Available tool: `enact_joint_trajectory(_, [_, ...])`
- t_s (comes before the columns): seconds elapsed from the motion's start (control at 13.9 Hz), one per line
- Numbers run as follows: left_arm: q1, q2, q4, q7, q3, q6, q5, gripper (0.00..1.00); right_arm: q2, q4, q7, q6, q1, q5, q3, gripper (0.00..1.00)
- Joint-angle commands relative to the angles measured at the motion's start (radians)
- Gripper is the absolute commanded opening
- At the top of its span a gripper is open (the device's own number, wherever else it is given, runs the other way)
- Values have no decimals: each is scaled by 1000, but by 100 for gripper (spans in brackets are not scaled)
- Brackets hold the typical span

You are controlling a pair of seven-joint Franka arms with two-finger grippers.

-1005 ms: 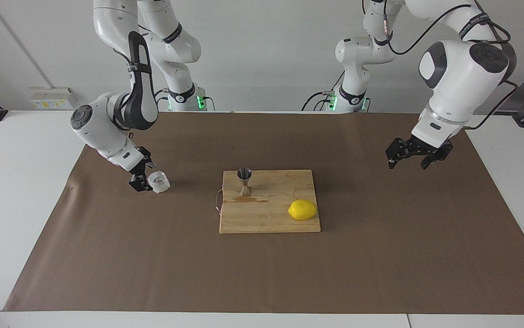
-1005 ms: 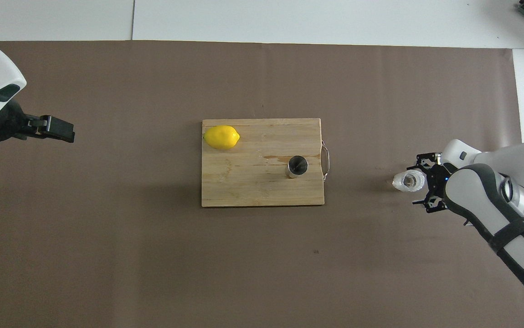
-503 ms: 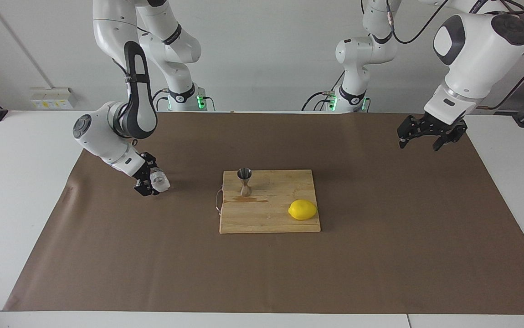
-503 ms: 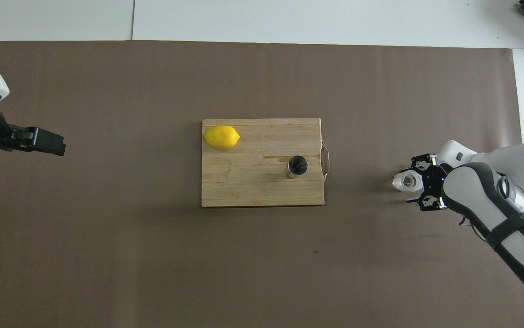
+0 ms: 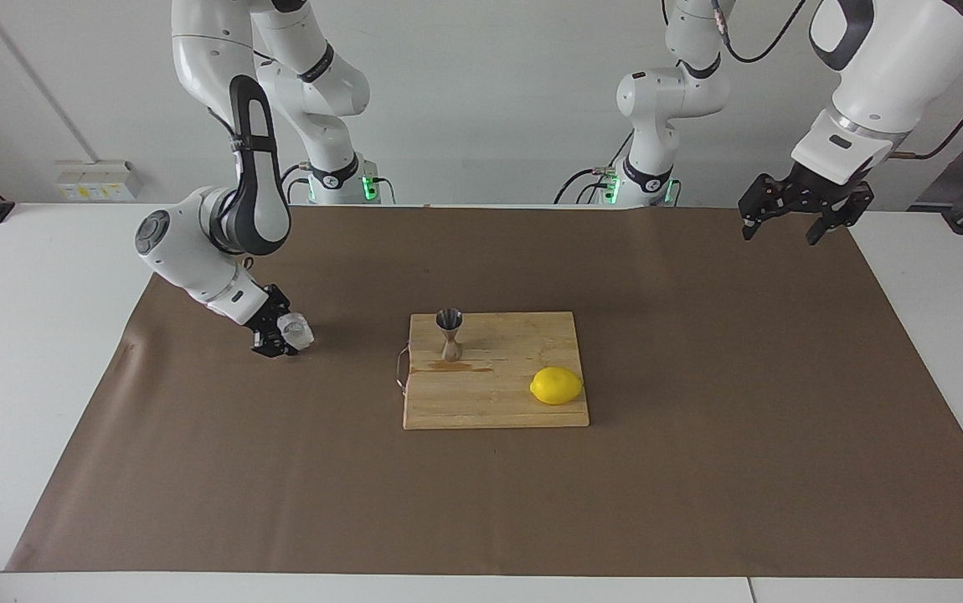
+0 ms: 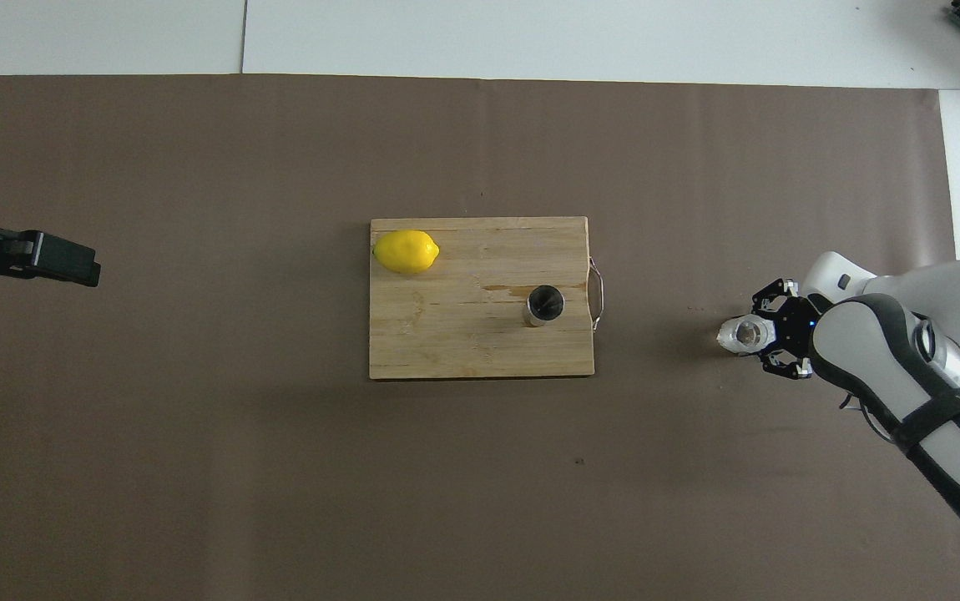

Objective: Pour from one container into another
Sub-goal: 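Lift the clear cup with the right gripper over the metal cup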

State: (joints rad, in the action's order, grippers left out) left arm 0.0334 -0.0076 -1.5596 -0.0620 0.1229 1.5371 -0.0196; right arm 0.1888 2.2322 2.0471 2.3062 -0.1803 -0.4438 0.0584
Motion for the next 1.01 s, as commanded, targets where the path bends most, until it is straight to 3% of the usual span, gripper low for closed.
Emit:
enact_joint_trajectory(0.0, [3, -22, -22, -1, 1, -6, 18, 100, -34, -8, -74, -11, 5, -35, 20, 2])
enact_joint_trajectory(0.72, [6, -22, -22, 1, 1, -8, 18, 100, -71, -95, -543, -25, 240, -15, 20, 2])
enact_joint_trajectory(0.93, [6, -22, -22, -1, 1, -6, 18, 100, -57, -146, -747, -25, 312, 94, 21, 2])
